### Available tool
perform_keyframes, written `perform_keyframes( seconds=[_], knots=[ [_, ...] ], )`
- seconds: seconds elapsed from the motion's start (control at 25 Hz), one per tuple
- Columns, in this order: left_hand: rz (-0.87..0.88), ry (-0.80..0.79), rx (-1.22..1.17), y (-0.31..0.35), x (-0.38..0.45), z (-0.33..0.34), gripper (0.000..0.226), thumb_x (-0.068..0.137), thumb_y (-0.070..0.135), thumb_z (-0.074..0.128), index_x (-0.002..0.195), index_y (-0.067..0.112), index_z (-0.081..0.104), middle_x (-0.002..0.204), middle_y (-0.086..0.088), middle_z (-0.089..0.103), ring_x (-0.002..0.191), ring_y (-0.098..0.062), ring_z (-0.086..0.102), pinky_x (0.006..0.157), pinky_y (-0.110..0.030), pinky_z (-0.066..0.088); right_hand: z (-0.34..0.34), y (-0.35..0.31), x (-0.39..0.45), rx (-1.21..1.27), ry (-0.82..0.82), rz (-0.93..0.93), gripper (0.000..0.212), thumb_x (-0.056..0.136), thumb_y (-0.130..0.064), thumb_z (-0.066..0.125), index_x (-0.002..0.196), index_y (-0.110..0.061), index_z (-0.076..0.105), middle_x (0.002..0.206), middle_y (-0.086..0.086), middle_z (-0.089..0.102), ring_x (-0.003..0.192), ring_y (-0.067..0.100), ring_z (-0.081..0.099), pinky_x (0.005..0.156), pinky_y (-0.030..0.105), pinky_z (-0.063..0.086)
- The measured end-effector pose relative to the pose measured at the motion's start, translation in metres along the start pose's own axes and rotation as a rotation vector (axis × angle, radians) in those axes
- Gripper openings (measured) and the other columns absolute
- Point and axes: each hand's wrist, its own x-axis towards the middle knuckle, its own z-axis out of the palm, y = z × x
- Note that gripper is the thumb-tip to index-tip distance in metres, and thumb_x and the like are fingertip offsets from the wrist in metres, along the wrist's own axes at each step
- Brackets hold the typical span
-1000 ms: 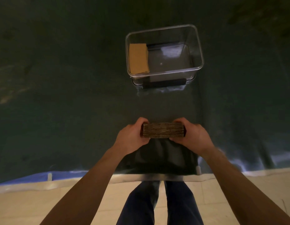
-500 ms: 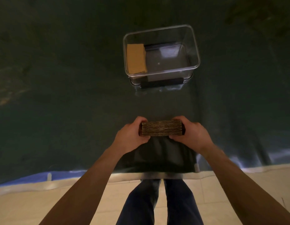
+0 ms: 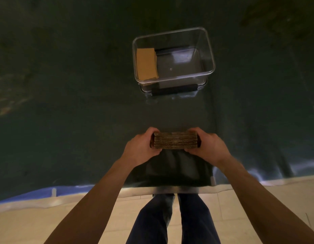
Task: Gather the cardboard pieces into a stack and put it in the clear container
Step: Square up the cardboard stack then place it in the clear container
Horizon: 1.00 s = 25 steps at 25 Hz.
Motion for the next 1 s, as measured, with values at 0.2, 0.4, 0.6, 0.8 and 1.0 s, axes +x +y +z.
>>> perform_keyframes(
  seconds=[0.2, 0.4, 0.6, 0.8, 1.0],
  knots=[
    [-0.001, 0.031, 0.025, -0.002, 0.004, -0.001, 0.047, 0.081, 0.041, 0.073, 0.118, 0.04, 0.045, 0.097, 0.018, 0.068, 0.081, -0.002, 0.062, 0.065, -0.021, 0.048, 0.001, 0.003, -0.001, -0.021, 0.069, -0.011, 0.047, 0.077, -0.053, 0.069, 0.118, -0.039, 0.051, 0.096, -0.008, 0.074, 0.088, 0.018, 0.07, 0.076, 0.037, 0.057],
    [0.014, 0.03, 0.019, -0.001, -0.001, 0.001, 0.049, 0.081, 0.04, 0.075, 0.118, 0.04, 0.043, 0.092, 0.021, 0.064, 0.077, 0.0, 0.06, 0.06, -0.015, 0.041, 0.001, 0.0, -0.003, 0.007, 0.06, -0.012, 0.056, 0.076, -0.052, 0.071, 0.125, -0.043, 0.045, 0.102, -0.008, 0.074, 0.092, 0.019, 0.071, 0.081, 0.04, 0.058],
    [-0.004, 0.014, 0.008, -0.001, 0.006, 0.005, 0.047, 0.083, 0.038, 0.073, 0.119, 0.036, 0.044, 0.094, 0.017, 0.064, 0.077, -0.003, 0.058, 0.061, -0.019, 0.04, 0.005, 0.003, 0.003, 0.028, 0.04, 0.016, 0.055, 0.076, -0.053, 0.071, 0.124, -0.039, 0.048, 0.103, -0.006, 0.074, 0.095, 0.019, 0.07, 0.084, 0.042, 0.057],
    [-0.006, 0.033, 0.03, -0.002, 0.006, 0.006, 0.047, 0.083, 0.04, 0.071, 0.121, 0.036, 0.044, 0.088, 0.02, 0.059, 0.075, -0.001, 0.055, 0.055, -0.014, 0.034, 0.005, 0.003, 0.005, 0.033, 0.048, 0.022, 0.051, 0.077, -0.053, 0.07, 0.122, -0.037, 0.052, 0.101, -0.007, 0.074, 0.093, 0.018, 0.07, 0.083, 0.042, 0.058],
    [-0.007, 0.023, -0.095, -0.003, 0.005, 0.003, 0.042, 0.08, 0.038, 0.074, 0.111, 0.043, 0.047, 0.086, 0.026, 0.062, 0.077, 0.003, 0.06, 0.064, -0.018, 0.046, 0.001, 0.002, 0.004, 0.03, 0.057, 0.036, 0.047, 0.073, -0.058, 0.07, 0.112, -0.036, 0.058, 0.096, -0.009, 0.074, 0.089, 0.015, 0.07, 0.079, 0.04, 0.058]
  ],
)
